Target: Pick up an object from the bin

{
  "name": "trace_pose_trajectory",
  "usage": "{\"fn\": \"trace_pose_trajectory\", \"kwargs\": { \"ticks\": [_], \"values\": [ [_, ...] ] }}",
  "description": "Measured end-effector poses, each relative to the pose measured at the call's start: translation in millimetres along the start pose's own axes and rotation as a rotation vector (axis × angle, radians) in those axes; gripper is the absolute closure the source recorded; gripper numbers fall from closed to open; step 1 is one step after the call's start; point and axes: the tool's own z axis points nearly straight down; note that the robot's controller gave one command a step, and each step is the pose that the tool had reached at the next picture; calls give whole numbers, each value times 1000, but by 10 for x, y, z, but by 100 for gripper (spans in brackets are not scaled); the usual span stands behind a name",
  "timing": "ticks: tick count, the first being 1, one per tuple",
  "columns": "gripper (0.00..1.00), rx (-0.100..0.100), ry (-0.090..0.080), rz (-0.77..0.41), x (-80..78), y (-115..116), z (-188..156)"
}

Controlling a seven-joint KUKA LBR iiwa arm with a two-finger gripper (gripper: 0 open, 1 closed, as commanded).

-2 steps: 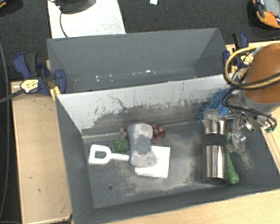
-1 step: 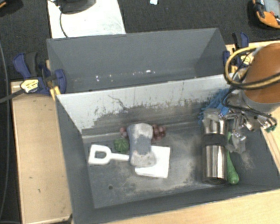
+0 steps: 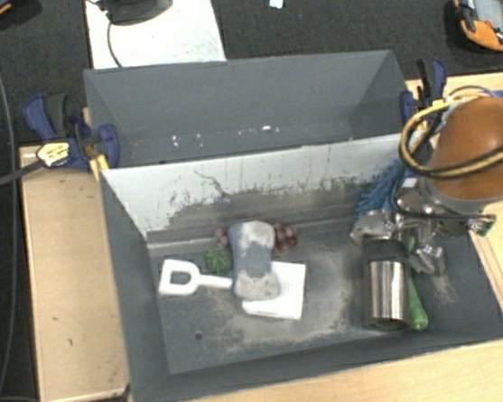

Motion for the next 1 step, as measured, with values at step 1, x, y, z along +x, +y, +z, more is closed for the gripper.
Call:
{"fn": "trace_pose_trajectory", "kwargs": {
  "ticks": [1],
  "values": [
    [0, 0, 15, -141, -112, -4, 71]
  ]
}}
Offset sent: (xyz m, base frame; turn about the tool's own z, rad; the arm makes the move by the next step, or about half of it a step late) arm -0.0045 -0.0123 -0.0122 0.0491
